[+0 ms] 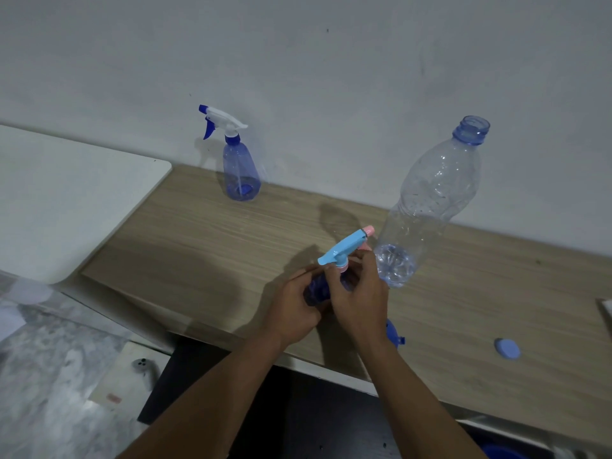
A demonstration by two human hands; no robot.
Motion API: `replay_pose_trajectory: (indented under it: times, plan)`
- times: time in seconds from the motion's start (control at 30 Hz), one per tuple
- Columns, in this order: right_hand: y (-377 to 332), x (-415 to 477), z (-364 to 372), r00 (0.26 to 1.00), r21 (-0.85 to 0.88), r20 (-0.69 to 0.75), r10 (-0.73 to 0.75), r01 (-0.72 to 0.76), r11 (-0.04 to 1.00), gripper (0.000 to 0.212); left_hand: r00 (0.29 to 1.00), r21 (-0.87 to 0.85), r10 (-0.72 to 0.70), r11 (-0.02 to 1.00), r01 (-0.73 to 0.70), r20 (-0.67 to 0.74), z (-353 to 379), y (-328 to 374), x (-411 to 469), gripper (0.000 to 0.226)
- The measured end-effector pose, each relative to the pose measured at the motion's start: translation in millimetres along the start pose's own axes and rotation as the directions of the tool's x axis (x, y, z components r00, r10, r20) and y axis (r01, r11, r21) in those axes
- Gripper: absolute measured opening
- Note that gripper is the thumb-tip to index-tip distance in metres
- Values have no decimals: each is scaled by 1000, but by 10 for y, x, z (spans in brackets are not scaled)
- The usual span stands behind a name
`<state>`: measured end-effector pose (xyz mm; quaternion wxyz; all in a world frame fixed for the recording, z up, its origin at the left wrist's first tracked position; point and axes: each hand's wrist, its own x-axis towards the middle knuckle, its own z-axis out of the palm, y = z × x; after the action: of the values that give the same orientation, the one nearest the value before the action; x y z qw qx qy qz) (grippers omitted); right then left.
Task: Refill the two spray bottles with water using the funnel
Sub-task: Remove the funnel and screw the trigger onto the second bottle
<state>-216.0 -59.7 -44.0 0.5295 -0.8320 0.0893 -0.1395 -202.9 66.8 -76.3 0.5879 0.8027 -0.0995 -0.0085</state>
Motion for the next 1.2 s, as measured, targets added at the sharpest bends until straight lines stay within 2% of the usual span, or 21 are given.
replay_pose_trajectory:
  times: [0.1, 0.23, 0.3, 0.43, 0.6, 0.7, 0.9, 1.1, 1.2]
  plan:
    - [10, -9, 10, 998, -26, -6, -59, 59, 998, 20, 1000, 15, 29, 999, -29, -2, 2, 4, 13, 57]
    - [-10, 24, 19, 998, 39, -11, 57, -56, 998, 34, 1000, 18, -22, 1000, 22, -5, -5, -78, 18, 58]
    - [11, 16, 8, 999, 51, 3, 41, -41, 998, 35, 1000, 12, -28, 1000, 28, -9, -1, -45, 6, 55]
    - [69, 5, 0, 998, 40, 37, -59, 58, 998, 18, 1000, -36, 18, 999, -19, -6, 4, -2, 14, 58]
    - [45, 11, 16, 999, 23, 21, -39, 38, 999, 26, 1000, -14, 1, 1000, -2, -22, 3, -6, 2, 56]
    - [95, 1, 2, 992, -12, 39, -118, 118, 993, 17, 1000, -20, 7, 1000, -8, -24, 5, 13, 6, 57]
    - [80, 43, 32, 995, -38, 27, -101, 102, 994, 9, 998, 41, 25, 999, -23, -49, 28, 17, -17, 51]
    - [29, 82, -74, 971, 0, 214, -103, 105, 994, 8, 994, -11, -62, 998, 63, 90, -82, 23, 35, 57]
    - [27, 112, -84, 966, 1, 230, -118, 121, 993, 10, 986, 9, -74, 997, 74, 149, -149, 20, 93, 59]
